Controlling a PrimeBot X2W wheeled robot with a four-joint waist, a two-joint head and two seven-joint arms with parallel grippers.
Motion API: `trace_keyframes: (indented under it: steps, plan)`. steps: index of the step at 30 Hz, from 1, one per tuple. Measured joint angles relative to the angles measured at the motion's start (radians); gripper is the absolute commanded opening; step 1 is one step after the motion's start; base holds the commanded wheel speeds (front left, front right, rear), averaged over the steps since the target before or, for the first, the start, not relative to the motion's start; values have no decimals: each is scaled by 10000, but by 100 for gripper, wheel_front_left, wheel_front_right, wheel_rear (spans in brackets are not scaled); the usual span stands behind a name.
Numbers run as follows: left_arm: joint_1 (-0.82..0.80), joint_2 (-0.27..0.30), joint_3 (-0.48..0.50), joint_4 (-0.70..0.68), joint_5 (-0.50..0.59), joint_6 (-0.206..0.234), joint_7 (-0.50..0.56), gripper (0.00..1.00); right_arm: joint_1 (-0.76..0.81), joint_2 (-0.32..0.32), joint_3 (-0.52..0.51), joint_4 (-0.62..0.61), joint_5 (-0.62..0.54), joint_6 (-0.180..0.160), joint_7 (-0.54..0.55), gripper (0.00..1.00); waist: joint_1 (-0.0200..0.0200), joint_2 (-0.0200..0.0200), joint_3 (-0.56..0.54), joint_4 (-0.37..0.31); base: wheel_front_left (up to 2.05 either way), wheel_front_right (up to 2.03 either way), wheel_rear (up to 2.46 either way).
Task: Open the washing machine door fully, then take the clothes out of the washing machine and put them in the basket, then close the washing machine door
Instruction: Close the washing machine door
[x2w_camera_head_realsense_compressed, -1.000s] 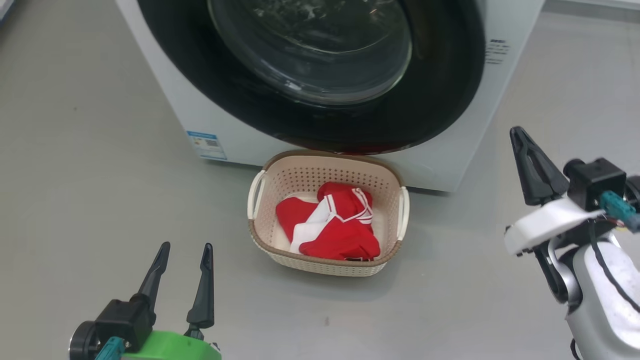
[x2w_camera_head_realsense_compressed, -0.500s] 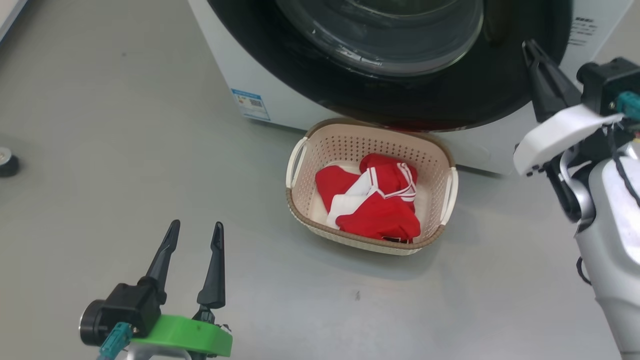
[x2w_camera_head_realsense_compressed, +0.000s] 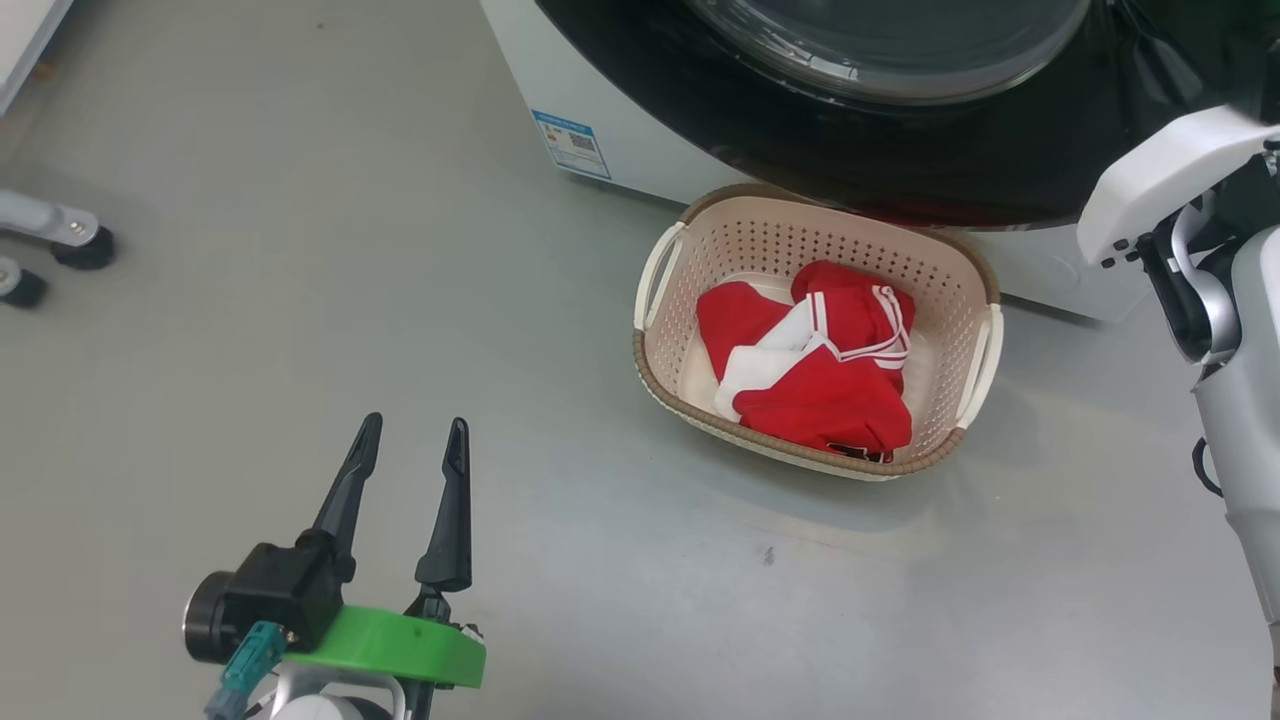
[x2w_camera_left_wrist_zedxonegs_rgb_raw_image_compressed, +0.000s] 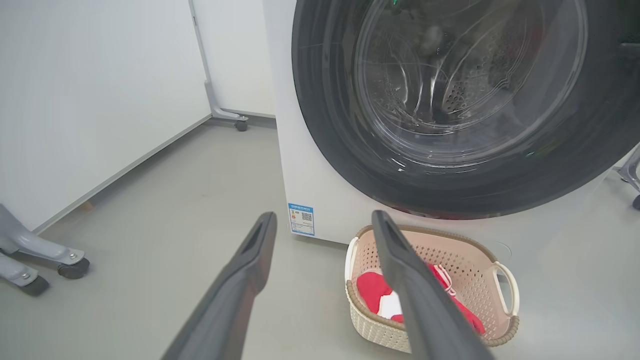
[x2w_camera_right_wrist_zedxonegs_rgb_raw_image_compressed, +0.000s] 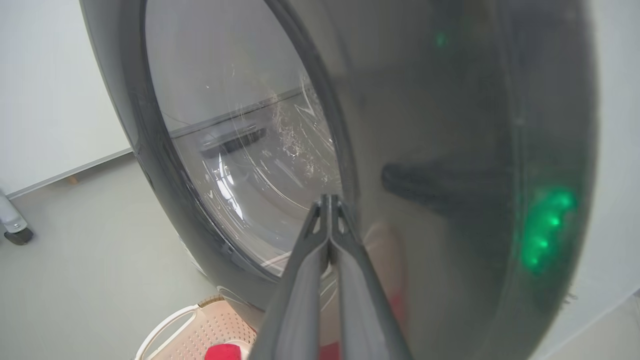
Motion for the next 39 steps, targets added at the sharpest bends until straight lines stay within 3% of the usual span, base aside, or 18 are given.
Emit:
trace_keyframes:
  steps: [39]
  plan:
    - [-181,-111,-27,727,6,0,-270,100,-1867,-142,-752,2585,203,-50,-846,0,0,0,-155,458,0,0,0]
